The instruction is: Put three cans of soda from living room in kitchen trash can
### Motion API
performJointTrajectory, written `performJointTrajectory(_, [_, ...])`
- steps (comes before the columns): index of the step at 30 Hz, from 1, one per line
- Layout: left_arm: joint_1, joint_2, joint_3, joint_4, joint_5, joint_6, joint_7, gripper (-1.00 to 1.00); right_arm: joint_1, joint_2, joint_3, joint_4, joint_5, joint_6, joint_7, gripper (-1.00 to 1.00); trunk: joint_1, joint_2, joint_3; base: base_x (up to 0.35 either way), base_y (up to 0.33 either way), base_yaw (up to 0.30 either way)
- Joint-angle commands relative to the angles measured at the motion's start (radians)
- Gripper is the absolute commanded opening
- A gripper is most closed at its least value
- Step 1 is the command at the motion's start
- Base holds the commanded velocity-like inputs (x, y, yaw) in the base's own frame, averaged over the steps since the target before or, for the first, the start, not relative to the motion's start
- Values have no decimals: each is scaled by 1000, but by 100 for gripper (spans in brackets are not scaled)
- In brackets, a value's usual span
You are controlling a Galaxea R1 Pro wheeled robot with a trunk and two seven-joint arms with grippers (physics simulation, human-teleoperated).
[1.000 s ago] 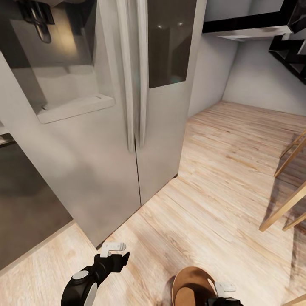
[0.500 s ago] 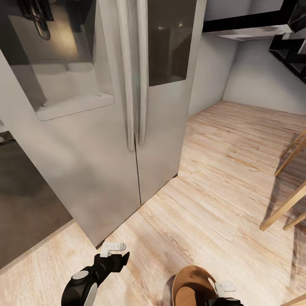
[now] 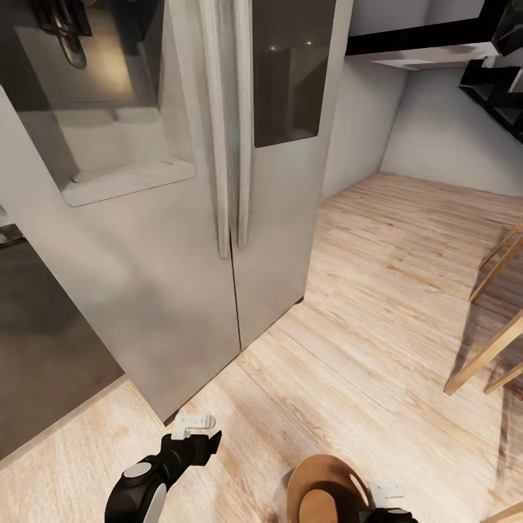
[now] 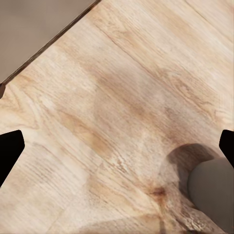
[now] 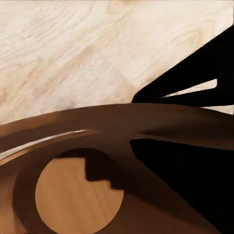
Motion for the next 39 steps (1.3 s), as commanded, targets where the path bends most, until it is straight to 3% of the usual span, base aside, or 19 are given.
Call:
performJointTrajectory(1, [0, 0, -1, 1, 0, 0, -1, 100, 1, 1, 2, 2, -21, -2, 6, -100, 0, 0, 0, 0, 0, 0])
performJointTrajectory(8, [-1, 1, -41, 1, 0, 2, -2, 100, 1, 0, 2, 3, -21, -2, 6, -100, 0, 0, 0, 0, 0, 0])
performJointTrajectory(17, [0, 3, -57, 1, 1, 1, -3, 100, 1, 2, 2, 3, -21, -3, 6, -100, 0, 0, 0, 0, 0, 0])
performJointTrajectory(39, [0, 4, -60, 31, 1, 0, -3, 100, 1, 2, 3, 1, -21, -17, 6, -100, -84, 154, 69, 0, 0, 0])
